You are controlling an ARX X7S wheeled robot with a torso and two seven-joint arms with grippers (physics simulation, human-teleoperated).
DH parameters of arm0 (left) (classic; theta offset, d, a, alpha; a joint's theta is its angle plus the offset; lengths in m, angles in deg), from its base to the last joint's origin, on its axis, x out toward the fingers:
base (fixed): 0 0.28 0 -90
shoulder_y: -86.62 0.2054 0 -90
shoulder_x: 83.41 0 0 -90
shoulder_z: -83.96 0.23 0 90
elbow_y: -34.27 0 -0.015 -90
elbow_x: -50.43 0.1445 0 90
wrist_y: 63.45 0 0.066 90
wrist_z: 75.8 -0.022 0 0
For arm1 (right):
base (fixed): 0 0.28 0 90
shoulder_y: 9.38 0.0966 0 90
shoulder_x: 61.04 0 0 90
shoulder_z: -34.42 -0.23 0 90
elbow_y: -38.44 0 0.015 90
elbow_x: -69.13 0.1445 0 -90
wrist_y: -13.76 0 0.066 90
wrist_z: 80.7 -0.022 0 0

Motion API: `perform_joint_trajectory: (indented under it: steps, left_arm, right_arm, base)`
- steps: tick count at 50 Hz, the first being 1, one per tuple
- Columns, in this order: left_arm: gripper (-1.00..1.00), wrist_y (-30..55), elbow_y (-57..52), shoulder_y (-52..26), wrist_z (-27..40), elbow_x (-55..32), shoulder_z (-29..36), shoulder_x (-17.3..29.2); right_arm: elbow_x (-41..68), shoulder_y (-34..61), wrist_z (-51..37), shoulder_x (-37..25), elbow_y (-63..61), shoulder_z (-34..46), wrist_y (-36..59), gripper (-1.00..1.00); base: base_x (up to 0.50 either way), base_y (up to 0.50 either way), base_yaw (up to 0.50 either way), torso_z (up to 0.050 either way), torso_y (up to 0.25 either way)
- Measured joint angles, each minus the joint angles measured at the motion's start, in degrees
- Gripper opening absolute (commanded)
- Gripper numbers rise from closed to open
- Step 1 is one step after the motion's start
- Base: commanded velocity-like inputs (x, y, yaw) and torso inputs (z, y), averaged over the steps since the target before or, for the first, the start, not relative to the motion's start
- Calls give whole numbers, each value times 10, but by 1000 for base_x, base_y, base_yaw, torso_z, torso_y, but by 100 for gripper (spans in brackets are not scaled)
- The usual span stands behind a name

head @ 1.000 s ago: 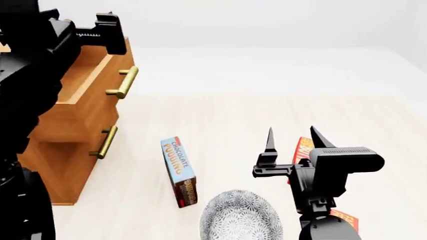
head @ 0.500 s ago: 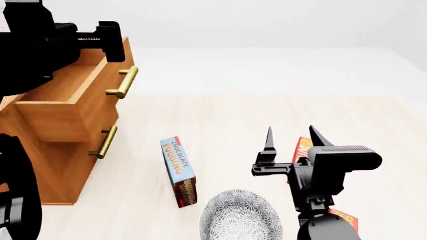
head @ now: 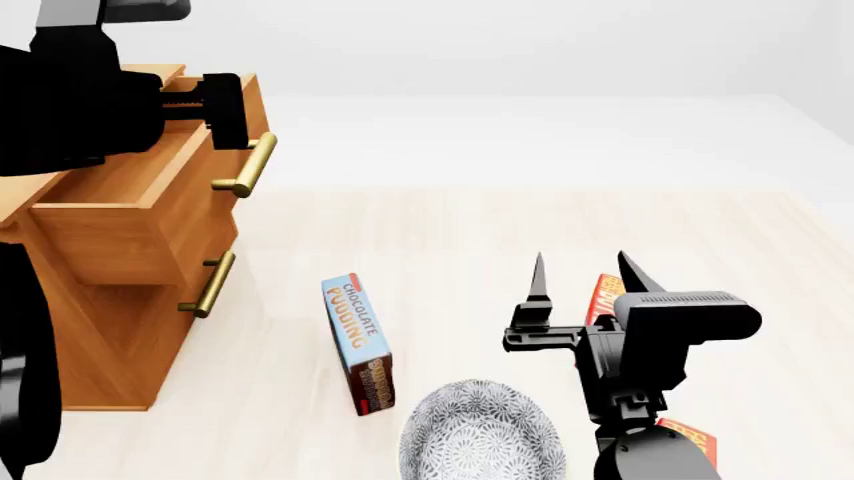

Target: Put the butter at the front in the top drawer of the cabinet and close it.

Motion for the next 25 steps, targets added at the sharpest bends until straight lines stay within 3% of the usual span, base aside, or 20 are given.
perform_joint_trajectory:
  steps: [25]
  left_arm:
    - [100,23,52,12,24,-45,-18,14]
  right_arm:
    - [4,-2,-6,-6,0,6,-2,100]
  base:
    - [0,0,0,0,0]
